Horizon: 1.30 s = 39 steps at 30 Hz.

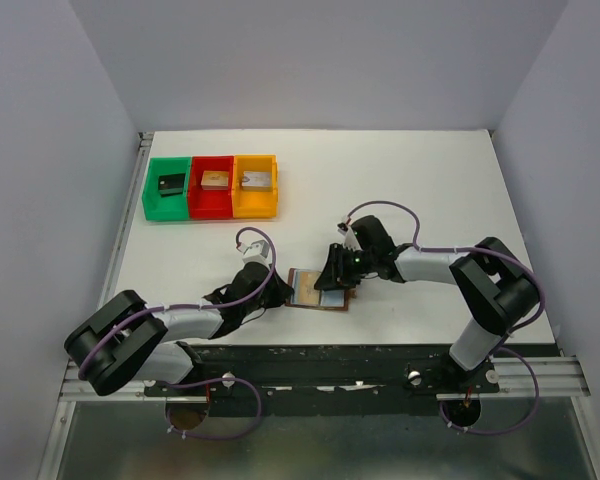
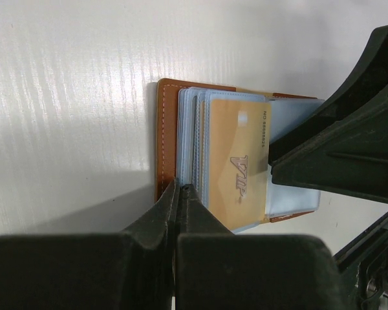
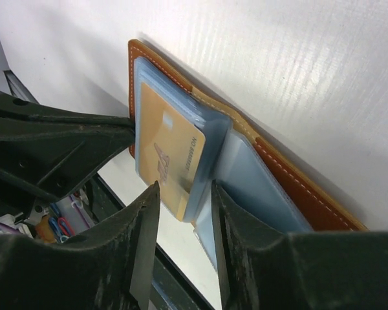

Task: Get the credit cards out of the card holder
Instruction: Remove the credit card from the card holder.

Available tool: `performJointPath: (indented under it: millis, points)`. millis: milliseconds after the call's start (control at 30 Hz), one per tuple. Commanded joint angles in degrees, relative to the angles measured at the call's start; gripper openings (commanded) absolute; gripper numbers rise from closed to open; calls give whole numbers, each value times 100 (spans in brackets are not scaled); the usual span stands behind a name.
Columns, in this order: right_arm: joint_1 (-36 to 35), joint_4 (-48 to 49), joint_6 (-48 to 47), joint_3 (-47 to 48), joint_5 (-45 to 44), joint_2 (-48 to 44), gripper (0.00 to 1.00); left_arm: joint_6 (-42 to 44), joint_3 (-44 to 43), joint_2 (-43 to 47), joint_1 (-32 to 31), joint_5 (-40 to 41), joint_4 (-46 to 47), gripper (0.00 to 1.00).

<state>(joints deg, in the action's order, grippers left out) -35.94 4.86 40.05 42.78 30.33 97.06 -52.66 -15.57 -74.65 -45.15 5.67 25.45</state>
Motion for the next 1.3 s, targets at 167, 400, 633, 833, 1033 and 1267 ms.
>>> performJointPath:
  millis: [167,400,633,833,1033,1267]
  points:
    - [-27,568,433,-69,263,138,51,-121,186,-234,-47,101,-243,0]
    - [-18,586,442,-112,333,86,51,-156,204,-234,-56,136,-243,0]
    - [-27,779,556,-156,500,138,51,-174,186,-278,-47,127,-243,0]
    - [-27,1174,776,-279,623,147,51,-174,195,-269,-56,119,-234,0]
    - [-18,1429,917,-297,711,208,51,-148,195,-269,-47,101,-225,0]
    - [0,1860,1180,-385,817,296,51,-130,195,-330,-56,48,-128,0]
